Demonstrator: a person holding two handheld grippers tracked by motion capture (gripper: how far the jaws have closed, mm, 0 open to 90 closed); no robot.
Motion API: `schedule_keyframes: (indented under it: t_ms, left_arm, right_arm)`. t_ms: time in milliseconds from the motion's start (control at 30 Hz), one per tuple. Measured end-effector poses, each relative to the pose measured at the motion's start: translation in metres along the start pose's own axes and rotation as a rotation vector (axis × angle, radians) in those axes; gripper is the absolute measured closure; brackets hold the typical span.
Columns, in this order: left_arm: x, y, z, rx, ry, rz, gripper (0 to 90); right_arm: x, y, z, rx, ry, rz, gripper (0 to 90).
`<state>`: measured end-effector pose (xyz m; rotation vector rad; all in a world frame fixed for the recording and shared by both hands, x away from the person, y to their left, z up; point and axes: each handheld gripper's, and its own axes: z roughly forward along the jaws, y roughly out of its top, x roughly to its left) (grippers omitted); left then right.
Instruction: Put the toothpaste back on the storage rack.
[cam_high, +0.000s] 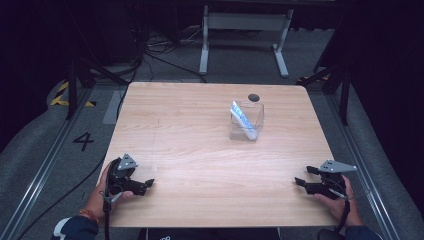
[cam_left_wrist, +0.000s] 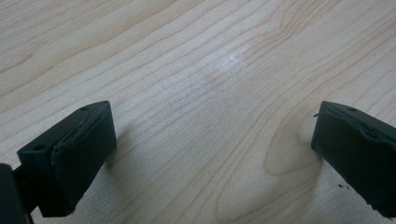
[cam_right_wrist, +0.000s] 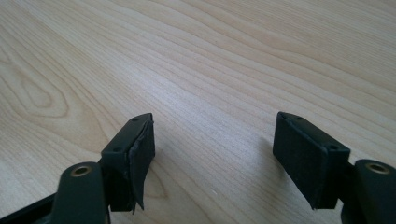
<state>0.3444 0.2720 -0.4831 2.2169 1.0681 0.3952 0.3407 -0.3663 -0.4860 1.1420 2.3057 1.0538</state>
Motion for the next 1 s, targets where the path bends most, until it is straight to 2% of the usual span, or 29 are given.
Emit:
schedule_keyframes:
  t_ms: [133, 367, 500, 633, 1000]
  left_arm:
    - [0.0012, 0.0003, 0.0004, -0.007, 0.003, 0.016, 0.3]
    - [0.0007, 0.0010, 0.0005, 0.002, 0.006, 0.004, 0.1]
    - [0.0013, 0.0012, 0.0005, 0.000, 0.011, 0.012, 0.1]
    - [0.0010, 0.0013, 0.0005, 0.004, 0.006, 0.004, 0.2]
    - [0.0014, 0.0013, 0.0006, 0.002, 0.007, 0.009, 0.2]
  right_arm:
    - [0.0000, 0.0000, -0.0001, 0.000, 0.001, 0.000, 29.9]
    - [0.0001, -0.0005, -0.0005, 0.005, -0.019, 0.011, 27.2]
    - [0.0007, -0.0007, -0.0006, 0.008, -0.032, 0.017, 24.8]
    - [0.0013, -0.0008, -0.0005, 0.013, -0.028, 0.021, 20.7]
    - [0.0011, -0.0012, -0.0006, 0.015, -0.024, 0.015, 20.0]
